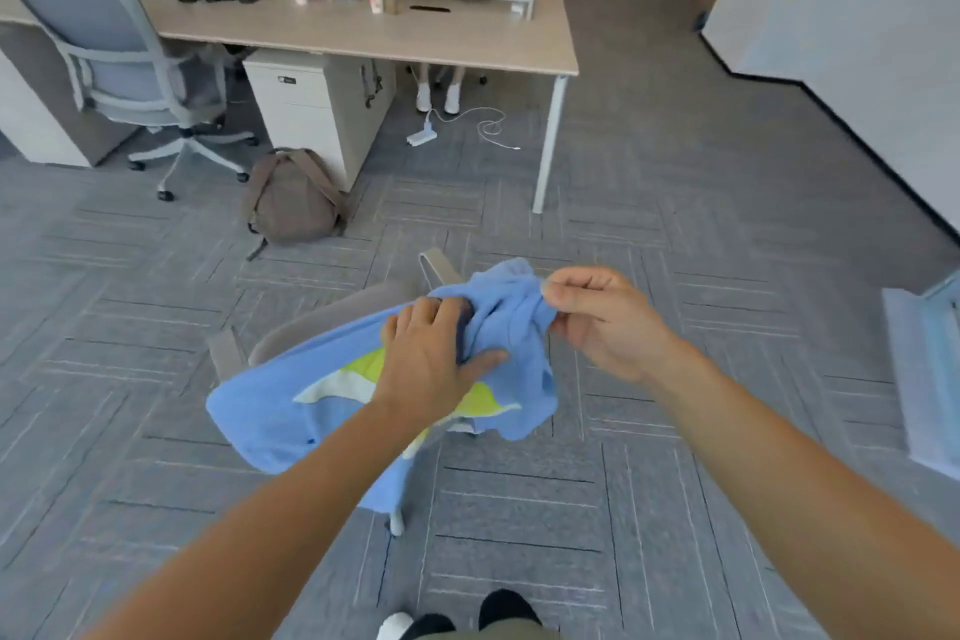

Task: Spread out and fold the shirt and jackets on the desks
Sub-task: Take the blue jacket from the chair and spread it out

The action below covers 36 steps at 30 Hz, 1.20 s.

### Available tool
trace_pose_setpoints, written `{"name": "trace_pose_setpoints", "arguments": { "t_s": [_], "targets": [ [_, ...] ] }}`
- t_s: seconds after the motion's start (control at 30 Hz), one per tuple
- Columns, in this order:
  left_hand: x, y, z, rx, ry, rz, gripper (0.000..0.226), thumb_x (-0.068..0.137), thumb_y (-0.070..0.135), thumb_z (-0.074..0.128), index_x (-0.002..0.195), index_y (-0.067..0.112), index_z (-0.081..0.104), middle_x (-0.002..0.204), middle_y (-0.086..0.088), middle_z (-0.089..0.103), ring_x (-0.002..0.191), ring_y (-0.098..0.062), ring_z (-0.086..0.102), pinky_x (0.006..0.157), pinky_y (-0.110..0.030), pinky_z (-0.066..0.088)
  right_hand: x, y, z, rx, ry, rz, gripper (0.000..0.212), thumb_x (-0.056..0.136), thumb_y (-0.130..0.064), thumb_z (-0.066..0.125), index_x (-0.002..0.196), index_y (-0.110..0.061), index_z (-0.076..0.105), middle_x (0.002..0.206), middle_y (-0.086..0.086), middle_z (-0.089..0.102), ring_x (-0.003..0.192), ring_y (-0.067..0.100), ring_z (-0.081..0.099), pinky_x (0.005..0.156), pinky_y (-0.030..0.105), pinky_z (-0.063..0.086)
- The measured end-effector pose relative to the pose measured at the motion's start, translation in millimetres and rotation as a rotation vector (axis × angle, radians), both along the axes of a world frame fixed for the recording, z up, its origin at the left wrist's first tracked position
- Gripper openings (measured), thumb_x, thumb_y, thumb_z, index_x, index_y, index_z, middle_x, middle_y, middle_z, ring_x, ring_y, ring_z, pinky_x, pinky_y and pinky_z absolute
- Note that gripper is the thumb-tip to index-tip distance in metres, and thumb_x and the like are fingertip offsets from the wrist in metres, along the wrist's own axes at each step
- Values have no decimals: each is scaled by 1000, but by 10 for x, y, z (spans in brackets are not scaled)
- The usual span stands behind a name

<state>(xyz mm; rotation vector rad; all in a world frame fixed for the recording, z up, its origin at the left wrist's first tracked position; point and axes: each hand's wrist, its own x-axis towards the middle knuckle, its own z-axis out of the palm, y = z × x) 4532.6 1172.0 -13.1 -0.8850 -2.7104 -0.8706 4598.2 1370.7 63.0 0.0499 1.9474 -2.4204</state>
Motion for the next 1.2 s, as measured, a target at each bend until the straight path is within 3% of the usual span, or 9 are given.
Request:
{"name": "trace_pose_setpoints", "arguments": {
  "t_s": [0.17,0.37,0.43,0.53,0.67,0.8,0.9,1.07,1.2],
  "targets": [
    [70,167,530,289,-185,-396,36,95,54,48,72,25,47,61,11,48,57,-4,47,57,-23,40,294,176,353,-136,155,-143,28,64,-42,89,71,-20,72,77,0,69,77,16,64,73,28,52],
    [186,160,1099,668,-761,-341,39,104,35,46,105,4,69,104,-15,74,99,-27,71,91,-45,55,545,234,104,483,-145,-131,33,88,-26,67,120,-21,59,110,-8,70,103,6,67,93,35,55],
    [277,156,1156,641,-829,-347,48,99,40,47,109,-3,67,106,-19,73,106,-35,68,94,-48,55,662,44,-14,634,-255,46,19,95,-7,63,109,-19,61,100,-9,67,92,-5,66,80,10,49],
    [375,123,1124,589,-876,-444,48,95,41,46,108,-1,66,95,-9,76,91,-21,72,80,-33,57,654,-120,-166,800,-281,25,26,96,8,48,80,-11,55,75,-9,52,69,6,50,58,4,39],
    [356,87,1088,575,-794,-454,33,105,27,40,90,8,63,57,10,66,52,5,59,53,-9,45,643,107,-189,467,-188,-248,24,95,-4,55,93,-17,75,89,9,70,80,28,61,77,38,49],
    [273,109,777,247,-432,-553,39,96,51,54,84,15,60,70,0,64,63,-11,57,61,-32,49,783,584,41,40,-81,-690,18,102,-14,51,98,-9,68,93,8,71,86,22,64,81,36,50],
    [348,282,511,72,-275,-574,38,99,44,51,78,13,49,63,0,55,58,-15,47,59,-35,38,970,797,97,130,-97,-760,17,93,-24,62,88,-10,69,84,7,66,80,21,58,75,34,44],
    [619,828,131,77,-272,-624,61,90,58,40,110,7,65,126,-3,46,111,-22,46,100,-32,36,1421,724,-236,171,-237,-498,27,84,-26,74,95,-3,65,87,11,62,78,20,57,75,33,46],
    [886,1348,86,126,-383,-709,45,93,42,51,109,2,65,137,-4,45,116,-18,51,98,-23,37,1617,772,-350,1,-177,-493,25,92,-22,68,111,-7,62,103,14,66,96,29,63,89,44,51]
  ]
}}
